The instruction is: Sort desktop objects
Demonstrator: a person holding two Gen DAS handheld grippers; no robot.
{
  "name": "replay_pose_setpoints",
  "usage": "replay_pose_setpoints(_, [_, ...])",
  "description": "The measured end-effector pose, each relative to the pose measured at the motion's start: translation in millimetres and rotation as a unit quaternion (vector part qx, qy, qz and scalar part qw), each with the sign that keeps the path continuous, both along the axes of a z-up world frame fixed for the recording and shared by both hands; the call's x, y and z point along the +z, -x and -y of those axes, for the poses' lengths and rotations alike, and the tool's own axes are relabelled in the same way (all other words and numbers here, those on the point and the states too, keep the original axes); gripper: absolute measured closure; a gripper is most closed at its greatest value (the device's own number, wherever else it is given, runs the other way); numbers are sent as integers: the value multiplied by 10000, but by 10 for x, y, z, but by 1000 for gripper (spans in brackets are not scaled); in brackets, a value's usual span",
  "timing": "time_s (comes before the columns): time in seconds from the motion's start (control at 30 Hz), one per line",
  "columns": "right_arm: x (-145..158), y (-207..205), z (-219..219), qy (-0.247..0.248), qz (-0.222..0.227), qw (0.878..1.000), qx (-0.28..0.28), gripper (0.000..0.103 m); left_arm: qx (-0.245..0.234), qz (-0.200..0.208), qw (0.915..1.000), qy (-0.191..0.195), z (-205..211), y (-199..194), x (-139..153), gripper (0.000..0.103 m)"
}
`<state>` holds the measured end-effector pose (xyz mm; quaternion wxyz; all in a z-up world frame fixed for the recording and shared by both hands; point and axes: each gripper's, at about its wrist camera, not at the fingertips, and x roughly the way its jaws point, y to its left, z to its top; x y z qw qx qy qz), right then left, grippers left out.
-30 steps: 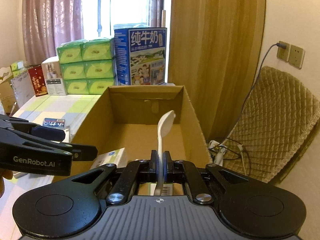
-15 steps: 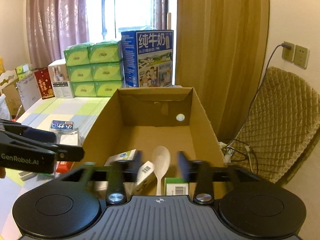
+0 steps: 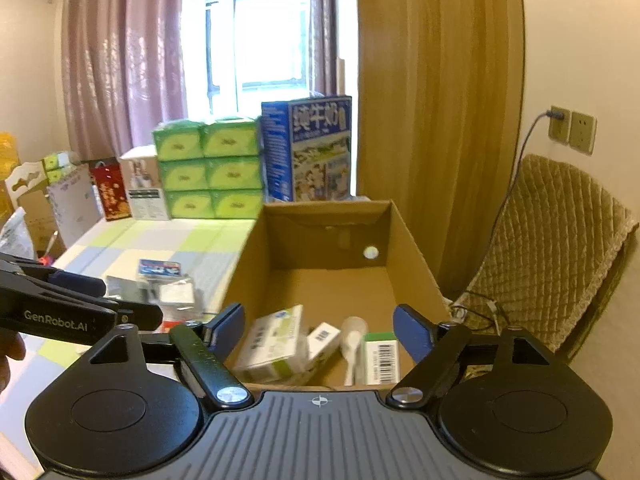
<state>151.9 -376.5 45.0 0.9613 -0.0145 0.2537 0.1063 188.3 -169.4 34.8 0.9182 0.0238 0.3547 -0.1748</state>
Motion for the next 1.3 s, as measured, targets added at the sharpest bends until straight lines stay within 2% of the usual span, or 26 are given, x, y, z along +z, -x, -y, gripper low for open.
replay_pose_setpoints(0.1, [102,133,-104,-14,142,9999,83,9,81,-38,9999,133,-172,93,63,16])
replay_pose_setpoints(0.3, [252,333,-380,4,314,9989,337,2,363,35,9992,165,-562,276,204,10])
replay_pose_setpoints(0.53, [372,517,-786,109,401,9959,804,2,688,134,9974,190,-1039,512,359,2])
replay_pose_setpoints(0.67, [387,596,-976,121,419,9938,1022,2,878,146,9959,182,-1313,633,406,2])
replay_pose_setpoints(1.03, [176,732,-1382,272,225,9877,1524,2,1247,314,9915,-221,-1815,820,382,2])
replay_pose_setpoints(1.3, [-45,711,-1508,302,-51,9858,1650,2,1061,201,9928,-523,-1996,794,253,2])
